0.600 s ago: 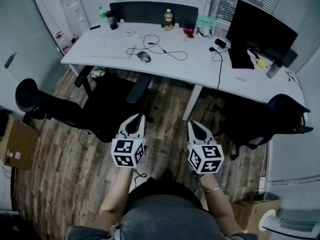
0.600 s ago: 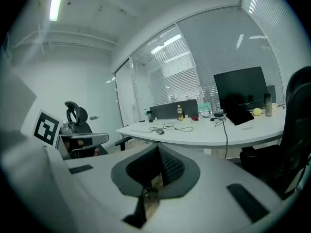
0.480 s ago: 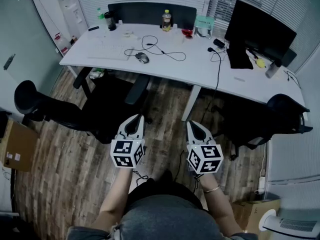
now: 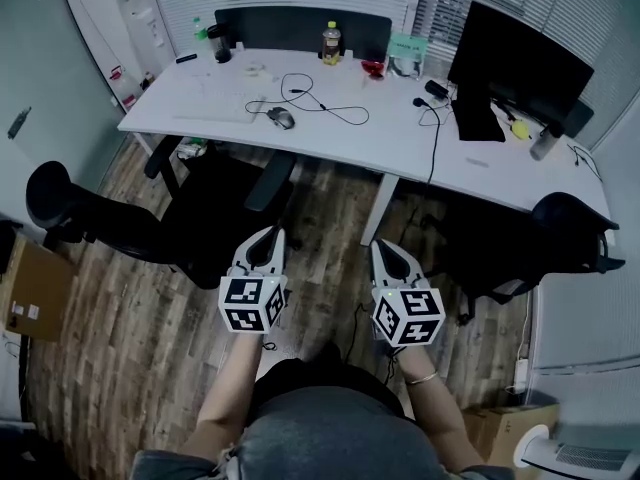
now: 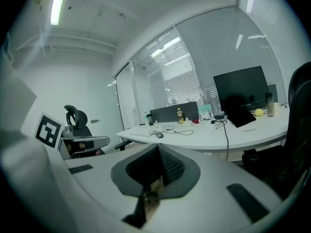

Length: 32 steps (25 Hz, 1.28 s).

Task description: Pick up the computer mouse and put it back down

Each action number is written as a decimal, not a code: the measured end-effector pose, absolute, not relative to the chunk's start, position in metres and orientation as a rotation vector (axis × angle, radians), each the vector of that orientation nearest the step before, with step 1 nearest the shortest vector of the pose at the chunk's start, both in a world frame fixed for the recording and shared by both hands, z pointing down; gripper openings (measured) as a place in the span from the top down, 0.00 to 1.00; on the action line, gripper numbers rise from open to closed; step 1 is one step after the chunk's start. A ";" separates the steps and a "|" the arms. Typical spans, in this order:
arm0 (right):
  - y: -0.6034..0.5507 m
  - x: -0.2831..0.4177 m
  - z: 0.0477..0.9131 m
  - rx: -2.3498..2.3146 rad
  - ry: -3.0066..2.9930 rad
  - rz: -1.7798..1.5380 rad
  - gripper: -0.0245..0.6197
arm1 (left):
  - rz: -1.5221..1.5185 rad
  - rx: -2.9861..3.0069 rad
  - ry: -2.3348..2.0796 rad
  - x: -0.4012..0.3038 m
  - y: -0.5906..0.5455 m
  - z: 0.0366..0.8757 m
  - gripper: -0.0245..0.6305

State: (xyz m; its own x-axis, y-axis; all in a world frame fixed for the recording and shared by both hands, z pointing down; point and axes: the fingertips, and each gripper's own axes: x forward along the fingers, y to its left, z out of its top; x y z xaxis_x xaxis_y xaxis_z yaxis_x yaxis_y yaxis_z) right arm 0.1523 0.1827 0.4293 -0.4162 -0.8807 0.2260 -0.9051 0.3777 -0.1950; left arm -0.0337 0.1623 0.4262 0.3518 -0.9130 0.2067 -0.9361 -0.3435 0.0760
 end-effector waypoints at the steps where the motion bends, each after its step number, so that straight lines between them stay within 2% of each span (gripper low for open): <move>1: 0.182 0.153 0.429 1.648 -2.542 0.447 0.96 | 0.191 2.426 -1.684 -0.033 0.162 0.427 0.91; 9: 0.175 0.163 0.435 1.648 -2.547 0.482 0.95 | 0.226 2.417 -1.696 -0.024 0.160 0.430 0.91; 10: 0.173 0.164 0.436 1.648 -2.547 0.489 0.91 | 0.231 2.416 -1.697 -0.023 0.159 0.430 0.91; 20: 0.144 0.164 0.445 1.624 -2.553 0.584 0.79 | 0.258 2.434 -1.692 -0.018 0.129 0.430 0.91; 32: 0.051 0.133 0.442 1.615 -2.572 0.574 0.71 | 0.219 2.403 -1.684 -0.049 0.035 0.444 0.91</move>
State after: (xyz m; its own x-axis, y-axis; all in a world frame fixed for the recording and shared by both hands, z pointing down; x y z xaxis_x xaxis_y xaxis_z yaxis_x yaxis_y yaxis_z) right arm 0.1335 0.0513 0.4425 -0.4532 -0.8595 0.2363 -0.8784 0.3856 -0.2822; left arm -0.0493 0.0353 0.4440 0.3403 -0.9108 0.2339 -0.9403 -0.3315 0.0771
